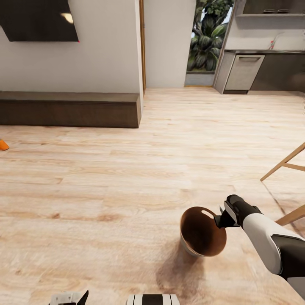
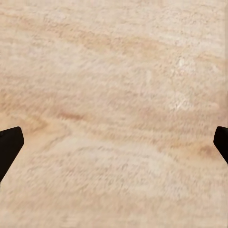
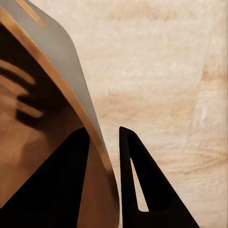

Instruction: Put the three can of soda from the living room inside the tash can in the kitchen.

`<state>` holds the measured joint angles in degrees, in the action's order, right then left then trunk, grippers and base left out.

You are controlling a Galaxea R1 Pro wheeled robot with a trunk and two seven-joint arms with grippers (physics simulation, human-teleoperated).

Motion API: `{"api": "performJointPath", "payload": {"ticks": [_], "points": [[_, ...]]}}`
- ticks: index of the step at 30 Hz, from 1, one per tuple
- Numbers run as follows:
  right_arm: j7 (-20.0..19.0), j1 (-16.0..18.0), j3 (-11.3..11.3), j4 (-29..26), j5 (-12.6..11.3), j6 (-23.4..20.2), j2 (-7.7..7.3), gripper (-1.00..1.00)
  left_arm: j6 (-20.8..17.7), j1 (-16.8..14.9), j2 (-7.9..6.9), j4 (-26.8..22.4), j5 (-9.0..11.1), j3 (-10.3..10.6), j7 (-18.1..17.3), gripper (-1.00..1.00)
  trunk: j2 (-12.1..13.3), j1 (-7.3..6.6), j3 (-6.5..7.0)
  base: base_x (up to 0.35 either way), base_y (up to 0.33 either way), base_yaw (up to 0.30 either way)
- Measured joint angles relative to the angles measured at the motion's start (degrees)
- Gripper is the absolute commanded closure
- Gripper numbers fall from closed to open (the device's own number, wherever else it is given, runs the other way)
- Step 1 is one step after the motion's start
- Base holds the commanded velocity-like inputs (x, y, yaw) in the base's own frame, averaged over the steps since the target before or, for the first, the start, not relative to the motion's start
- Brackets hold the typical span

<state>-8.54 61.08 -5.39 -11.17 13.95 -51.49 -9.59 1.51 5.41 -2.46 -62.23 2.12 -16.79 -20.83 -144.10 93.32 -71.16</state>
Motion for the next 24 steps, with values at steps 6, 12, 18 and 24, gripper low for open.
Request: {"api": "performJointPath", "payload": {"ticks": [6,12,18,24], "points": [[-0.01,0.0,-0.07,0.0,-0.09,0.1,0.0,1.0,-0.02,-0.02,0.0,0.0,0.0,0.0,0.0,-1.0,0.08,-0.15,1.33,0.0,0.0,0.0],[-0.02,0.0,-0.1,0.01,-0.18,0.11,0.0,1.0,-0.02,-0.03,0.0,0.0,0.0,0.0,0.0,-1.0,0.16,-0.31,2.66,0.0,0.0,0.0],[0.0,-0.04,-0.08,-0.26,-0.16,0.16,0.0,1.0,-0.02,-0.04,0.0,0.0,-0.03,0.0,-0.04,-1.0,0.24,-0.46,3.99,0.0,0.0,0.0],[-0.01,-0.08,-0.08,-0.58,-0.26,0.2,0.0,1.0,-0.03,-0.05,0.0,0.0,-0.06,0.0,-0.02,-1.0,0.32,-0.62,5.32,0.0,0.0,0.0]]}}
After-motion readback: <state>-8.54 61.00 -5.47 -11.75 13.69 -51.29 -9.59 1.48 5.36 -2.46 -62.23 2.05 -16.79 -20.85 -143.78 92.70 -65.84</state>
